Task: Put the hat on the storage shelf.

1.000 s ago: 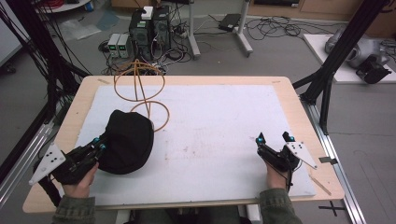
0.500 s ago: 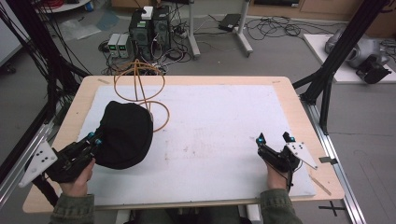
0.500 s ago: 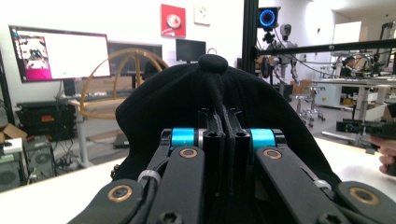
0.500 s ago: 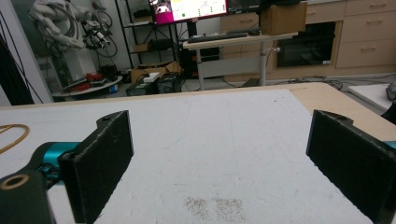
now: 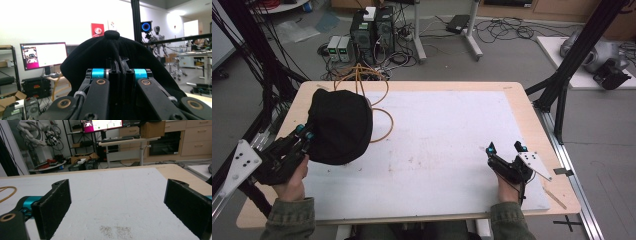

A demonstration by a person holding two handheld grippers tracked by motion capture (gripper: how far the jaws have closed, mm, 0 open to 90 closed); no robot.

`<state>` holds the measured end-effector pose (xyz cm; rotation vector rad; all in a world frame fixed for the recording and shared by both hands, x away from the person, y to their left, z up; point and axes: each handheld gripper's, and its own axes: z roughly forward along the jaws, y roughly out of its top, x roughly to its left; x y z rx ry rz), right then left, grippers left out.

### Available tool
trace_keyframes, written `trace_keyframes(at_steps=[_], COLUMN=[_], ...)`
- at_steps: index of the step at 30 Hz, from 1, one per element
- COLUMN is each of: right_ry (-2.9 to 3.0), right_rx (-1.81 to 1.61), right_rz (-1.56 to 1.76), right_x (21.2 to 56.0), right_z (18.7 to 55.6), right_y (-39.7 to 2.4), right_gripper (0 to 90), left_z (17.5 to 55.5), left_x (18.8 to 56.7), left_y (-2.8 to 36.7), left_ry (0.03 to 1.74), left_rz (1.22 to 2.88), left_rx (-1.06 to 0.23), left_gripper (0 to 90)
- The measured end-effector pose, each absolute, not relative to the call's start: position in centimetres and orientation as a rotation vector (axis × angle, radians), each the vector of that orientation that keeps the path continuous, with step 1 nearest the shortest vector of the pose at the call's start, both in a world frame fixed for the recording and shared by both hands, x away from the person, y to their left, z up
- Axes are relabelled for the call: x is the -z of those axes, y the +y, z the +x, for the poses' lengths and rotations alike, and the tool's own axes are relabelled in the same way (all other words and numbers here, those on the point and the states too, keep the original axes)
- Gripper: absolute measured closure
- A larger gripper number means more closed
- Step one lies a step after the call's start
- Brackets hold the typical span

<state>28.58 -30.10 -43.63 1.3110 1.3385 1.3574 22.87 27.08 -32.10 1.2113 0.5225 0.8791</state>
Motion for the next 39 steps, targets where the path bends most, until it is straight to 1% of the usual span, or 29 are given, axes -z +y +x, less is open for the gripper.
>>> trace_keyframes(at_steps=[1, 7, 15, 26, 39], right_ry=[1.342, 1.349, 1.352, 1.351, 1.358], right_rx=[-1.36, -1.365, -1.365, -1.374, -1.372], right_rz=[1.317, 1.317, 1.308, 1.319, 1.315], right_x=[43.6, 43.6, 43.7, 43.7, 43.7], right_z=[28.6, 28.6, 28.7, 28.7, 28.7], right_y=[-30.0, -29.8, -30.0, -29.9, -30.0], right_gripper=[6.5, 6.5, 6.5, 6.5, 6.5], left_z=[23.4, 25.5, 26.4, 28.8, 31.0], left_x=[31.9, 31.6, 30.8, 28.4, 27.4], left_y=[26.9, 26.4, 26.1, 25.1, 24.2], left_ry=[0.528, 0.533, 0.514, 0.48, 0.478], left_rz=[1.203, 1.173, 1.128, 1.132, 1.122], left_rx=[-0.895, -0.893, -0.909, -0.939, -0.952], left_gripper=[87.7, 87.7, 87.7, 87.7, 87.7])
